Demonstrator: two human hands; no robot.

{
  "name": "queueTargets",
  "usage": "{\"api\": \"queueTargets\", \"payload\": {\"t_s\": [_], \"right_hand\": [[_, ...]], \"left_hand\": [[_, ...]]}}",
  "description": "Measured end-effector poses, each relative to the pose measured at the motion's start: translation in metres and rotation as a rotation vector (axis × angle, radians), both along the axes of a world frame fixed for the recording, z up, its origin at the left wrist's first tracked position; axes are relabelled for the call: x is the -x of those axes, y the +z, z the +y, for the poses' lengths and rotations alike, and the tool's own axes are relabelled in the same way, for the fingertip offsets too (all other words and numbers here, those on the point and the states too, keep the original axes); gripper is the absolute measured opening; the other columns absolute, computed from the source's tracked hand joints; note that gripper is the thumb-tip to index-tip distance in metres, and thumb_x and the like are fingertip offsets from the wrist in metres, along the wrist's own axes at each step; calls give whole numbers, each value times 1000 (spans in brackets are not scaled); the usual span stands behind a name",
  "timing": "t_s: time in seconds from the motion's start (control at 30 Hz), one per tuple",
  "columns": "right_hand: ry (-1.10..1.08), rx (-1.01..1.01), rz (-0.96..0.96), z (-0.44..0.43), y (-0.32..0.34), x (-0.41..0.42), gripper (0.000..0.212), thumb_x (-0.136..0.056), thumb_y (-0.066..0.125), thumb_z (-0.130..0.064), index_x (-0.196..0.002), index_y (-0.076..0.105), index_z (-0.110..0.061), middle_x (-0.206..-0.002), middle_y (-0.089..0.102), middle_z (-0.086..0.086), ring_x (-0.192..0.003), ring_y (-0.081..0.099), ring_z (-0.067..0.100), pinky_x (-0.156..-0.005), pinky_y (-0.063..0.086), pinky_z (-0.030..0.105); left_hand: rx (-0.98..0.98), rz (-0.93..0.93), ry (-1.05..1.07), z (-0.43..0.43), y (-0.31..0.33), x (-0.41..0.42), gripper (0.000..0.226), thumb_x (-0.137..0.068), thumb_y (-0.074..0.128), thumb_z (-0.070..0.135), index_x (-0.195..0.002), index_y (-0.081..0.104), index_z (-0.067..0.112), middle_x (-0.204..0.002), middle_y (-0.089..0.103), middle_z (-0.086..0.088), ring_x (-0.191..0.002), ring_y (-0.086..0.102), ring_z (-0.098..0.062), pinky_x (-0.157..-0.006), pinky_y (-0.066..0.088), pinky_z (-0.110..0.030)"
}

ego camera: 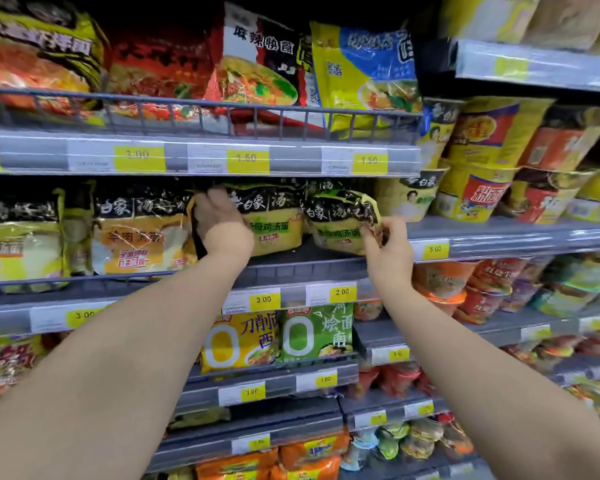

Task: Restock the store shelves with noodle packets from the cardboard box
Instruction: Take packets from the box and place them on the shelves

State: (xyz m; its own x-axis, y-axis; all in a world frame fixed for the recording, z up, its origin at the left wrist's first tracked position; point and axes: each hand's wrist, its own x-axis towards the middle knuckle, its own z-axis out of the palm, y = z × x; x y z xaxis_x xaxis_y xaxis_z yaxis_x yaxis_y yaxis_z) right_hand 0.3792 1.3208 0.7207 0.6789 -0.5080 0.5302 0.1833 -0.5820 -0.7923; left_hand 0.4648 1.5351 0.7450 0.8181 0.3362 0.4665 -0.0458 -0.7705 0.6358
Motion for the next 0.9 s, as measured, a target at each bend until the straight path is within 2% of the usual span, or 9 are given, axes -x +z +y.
{"api": "queueTargets", "payload": {"t_s": [0.07, 0.2, 0.33, 0.4, 0.5, 0.67, 0.73, 0.8, 0.9], "right_hand": [[12, -4, 11, 1, 1, -8, 19, -93, 57, -28, -87, 42, -18, -72, 47, -6, -66, 40, 14, -60, 28, 30], [4, 57, -26, 5, 4, -22, 14, -89, 60, -14, -85, 47, -11, -96, 47, 10, -71, 28, 3, -64, 23, 17], [52, 8, 79, 13, 6, -38, 17, -90, 57, -14, -104, 54, -5, -105, 51, 11, -93, 49, 24, -74, 31, 21], [4, 30, 123, 13, 9, -46, 19, -90, 59, -20, -105, 55, -10, -103, 55, 13, -92, 53, 30, -78, 42, 31], [-149, 166, 228, 10, 10, -52, 25, -88, 59, -18, -111, 55, -10, -113, 50, 15, -97, 52, 37, -72, 40, 36], [-99, 28, 154, 24, 11, -54, 45, -85, 54, -1, -128, 48, -11, -125, 39, 13, -88, 59, 38, -73, 42, 35], [-37, -11, 155, 28, 11, -53, 62, -83, 56, -2, -140, 36, -17, -126, 44, 11, -101, 58, 35, -77, 44, 35], [17, 133, 244, 28, 8, -53, 74, -82, 58, -10, -147, 23, -21, -132, 47, 11, -118, 50, 33, -88, 45, 39], [62, 380, 343, 29, 4, -52, 57, -87, 52, -18, -142, 38, -18, -139, 50, 10, -139, 28, 31, -109, 32, 41]], "left_hand": [[-144, -106, 75, -2, -4, 3, 46, -72, 66, -2, -114, 48, 0, -119, 48, -25, -109, 49, -40, -86, 42, -43], [-283, -25, -250, -19, -9, 9, 37, -74, 60, 1, -110, 54, 11, -119, 49, -15, -109, 48, -34, -83, 39, -37], [-210, 34, -313, -28, -6, 13, 38, -80, 57, 6, -116, 54, 16, -128, 45, -11, -113, 45, -34, -87, 40, -37], [-202, 34, -327, -29, -3, 18, 37, -81, 56, 8, -117, 54, 17, -128, 44, -9, -112, 47, -33, -83, 38, -34], [-186, 21, -368, -27, 0, 24, 33, -81, 57, 11, -113, 55, 17, -127, 44, -8, -107, 51, -30, -82, 42, -33], [-192, 40, -356, -22, -5, 29, 28, -81, 57, 16, -110, 58, 18, -118, 52, -10, -90, 57, -28, -67, 36, -28], [-186, 55, -344, -20, -7, 32, 27, -82, 57, 16, -109, 59, 18, -119, 50, -7, -93, 56, -27, -69, 36, -27], [-176, 59, -348, -19, -10, 33, 27, -82, 57, 16, -109, 60, 18, -119, 50, -7, -97, 55, -26, -73, 40, -29], [-171, 79, -349, -17, -13, 34, 29, -81, 57, 17, -110, 59, 20, -118, 51, -7, -99, 55, -26, -76, 43, -31]]}}
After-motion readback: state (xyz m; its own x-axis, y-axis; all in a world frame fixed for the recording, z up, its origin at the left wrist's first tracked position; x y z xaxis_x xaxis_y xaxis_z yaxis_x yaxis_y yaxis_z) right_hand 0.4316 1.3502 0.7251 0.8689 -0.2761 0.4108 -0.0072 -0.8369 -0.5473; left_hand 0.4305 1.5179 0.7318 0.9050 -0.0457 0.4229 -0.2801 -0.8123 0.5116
